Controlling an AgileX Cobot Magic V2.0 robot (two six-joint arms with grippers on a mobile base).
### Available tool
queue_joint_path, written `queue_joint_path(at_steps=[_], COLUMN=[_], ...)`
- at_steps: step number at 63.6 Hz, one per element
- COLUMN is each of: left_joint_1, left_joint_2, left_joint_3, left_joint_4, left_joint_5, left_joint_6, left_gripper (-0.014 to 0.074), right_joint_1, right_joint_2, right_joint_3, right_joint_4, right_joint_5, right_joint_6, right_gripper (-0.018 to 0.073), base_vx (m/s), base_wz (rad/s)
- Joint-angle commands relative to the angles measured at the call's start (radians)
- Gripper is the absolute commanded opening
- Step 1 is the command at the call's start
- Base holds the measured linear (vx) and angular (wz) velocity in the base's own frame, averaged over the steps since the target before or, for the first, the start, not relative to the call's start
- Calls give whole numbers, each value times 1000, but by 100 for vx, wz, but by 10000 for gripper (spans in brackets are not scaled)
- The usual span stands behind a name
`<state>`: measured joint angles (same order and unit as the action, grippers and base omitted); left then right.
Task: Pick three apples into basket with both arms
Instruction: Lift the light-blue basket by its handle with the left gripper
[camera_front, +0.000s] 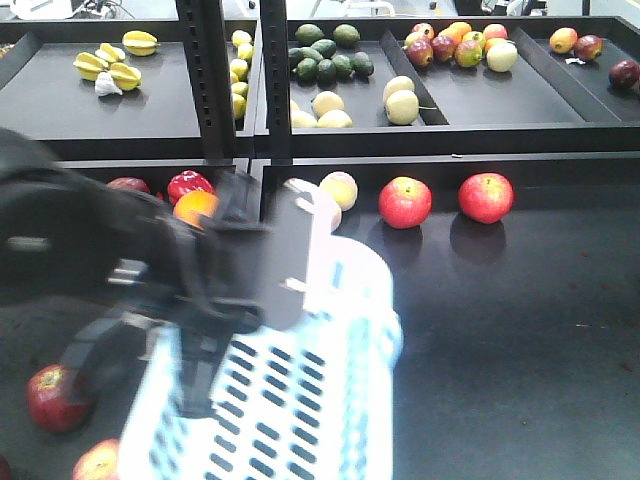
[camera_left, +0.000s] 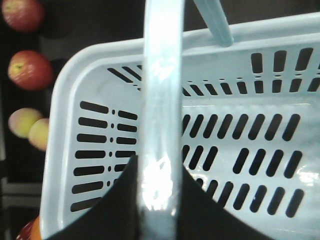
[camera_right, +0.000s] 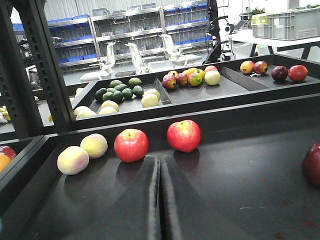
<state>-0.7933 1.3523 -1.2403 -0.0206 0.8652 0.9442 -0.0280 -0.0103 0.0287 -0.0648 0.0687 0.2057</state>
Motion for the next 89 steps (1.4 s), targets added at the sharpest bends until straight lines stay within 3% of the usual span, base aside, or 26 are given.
queue_joint_path(at_steps=[1,11,24,48,89], left_joint_1=[-6,-6,-6,-6,-6], left_joint_2=[-136,-273,-419,-556,-564], left_joint_3=[-26,-26,-26,-26,-25], left_joint_4=[88,191,247,246,239], left_joint_5=[-20,37,96,149,148], left_joint_6=[-92,-186,-245,-247,-247], left_gripper=[-8,-8,-8,-8,-8], right_joint_1=[-2,-2,-2,-2,-2], right_joint_2=[-10,-10,-10,-10,-10], right_joint_3=[14,14,14,14,14], right_joint_4=[-7,-7,-7,-7,-7], right_joint_5=[-75,-75,-75,-75,-75], right_joint_6=[-6,-6,-6,-6,-6], right_gripper=[-9,-9,-9,-9,-9], base_vx=[0,0,0,0,0], base_wz=[0,0,0,0,0])
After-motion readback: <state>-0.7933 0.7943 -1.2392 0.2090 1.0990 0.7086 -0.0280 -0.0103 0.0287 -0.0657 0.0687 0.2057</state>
